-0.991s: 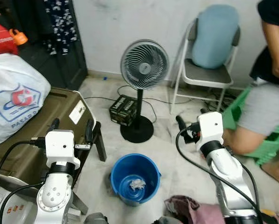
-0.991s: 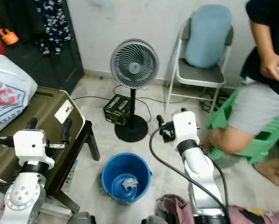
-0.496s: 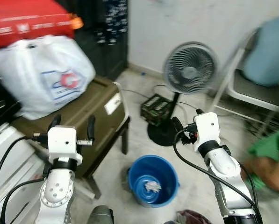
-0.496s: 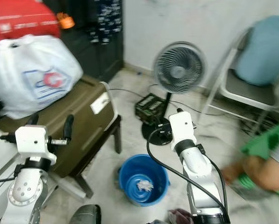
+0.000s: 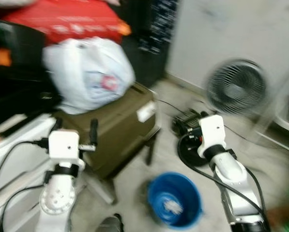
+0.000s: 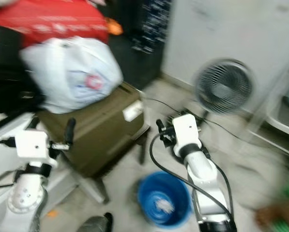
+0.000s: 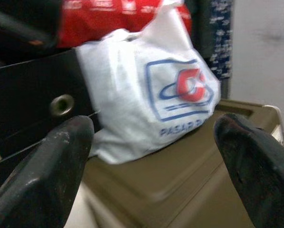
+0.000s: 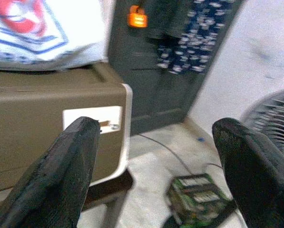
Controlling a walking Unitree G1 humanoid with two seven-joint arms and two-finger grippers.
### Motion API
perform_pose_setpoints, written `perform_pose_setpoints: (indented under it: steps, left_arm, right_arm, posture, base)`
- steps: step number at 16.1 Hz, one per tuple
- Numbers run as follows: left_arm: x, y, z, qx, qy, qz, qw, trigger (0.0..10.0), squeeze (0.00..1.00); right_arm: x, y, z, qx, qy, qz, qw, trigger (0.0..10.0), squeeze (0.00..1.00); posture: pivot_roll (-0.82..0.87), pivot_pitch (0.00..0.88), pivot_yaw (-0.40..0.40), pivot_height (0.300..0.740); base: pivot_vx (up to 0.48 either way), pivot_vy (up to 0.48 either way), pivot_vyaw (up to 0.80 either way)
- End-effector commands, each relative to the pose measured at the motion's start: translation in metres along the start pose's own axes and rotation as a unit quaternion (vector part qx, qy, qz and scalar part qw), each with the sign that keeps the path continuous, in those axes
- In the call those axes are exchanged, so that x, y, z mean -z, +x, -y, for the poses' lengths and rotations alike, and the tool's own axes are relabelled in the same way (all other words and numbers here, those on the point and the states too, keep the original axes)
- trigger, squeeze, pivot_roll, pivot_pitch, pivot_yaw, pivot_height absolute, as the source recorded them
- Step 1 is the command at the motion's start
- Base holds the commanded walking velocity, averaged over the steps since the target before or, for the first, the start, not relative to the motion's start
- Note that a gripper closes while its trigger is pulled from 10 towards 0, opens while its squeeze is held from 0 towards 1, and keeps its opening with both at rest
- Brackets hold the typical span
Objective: Clean up the room
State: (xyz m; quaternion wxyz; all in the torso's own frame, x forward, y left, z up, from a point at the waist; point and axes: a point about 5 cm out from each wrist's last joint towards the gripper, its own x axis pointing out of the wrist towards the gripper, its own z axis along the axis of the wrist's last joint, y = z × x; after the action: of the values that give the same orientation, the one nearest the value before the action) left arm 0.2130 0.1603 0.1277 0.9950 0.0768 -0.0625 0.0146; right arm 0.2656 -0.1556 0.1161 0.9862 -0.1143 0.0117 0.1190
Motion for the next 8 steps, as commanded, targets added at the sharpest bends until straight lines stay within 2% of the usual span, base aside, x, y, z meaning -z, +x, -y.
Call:
perform_pose_setpoints:
  steps: [1,8]
  left_arm:
    - [0.0027,0.0008,-0.0006,0.003,0.006,-0.006,1.0,10.0,0.0]
    - [-0.0012,0.0067,-0.0013,0.0,0.012,0.002,1.0,10.0,0.0]
  right_arm:
    - [-0.0026,0.0013,0.0005,0.003,0.002,0.006,1.0,10.0,0.0]
    - [-0.0004,0.0067,-0.0009,-0.003,-0.003,0.006,1.0,10.0,0.0]
  posture:
    - [-0.03,0.0,-0.041,0.74]
    - [-0.02,0.0,-0.04,0.74]
  base:
    - [0.0,0.0,0.8]
    - [0.0,0.0,0.8]
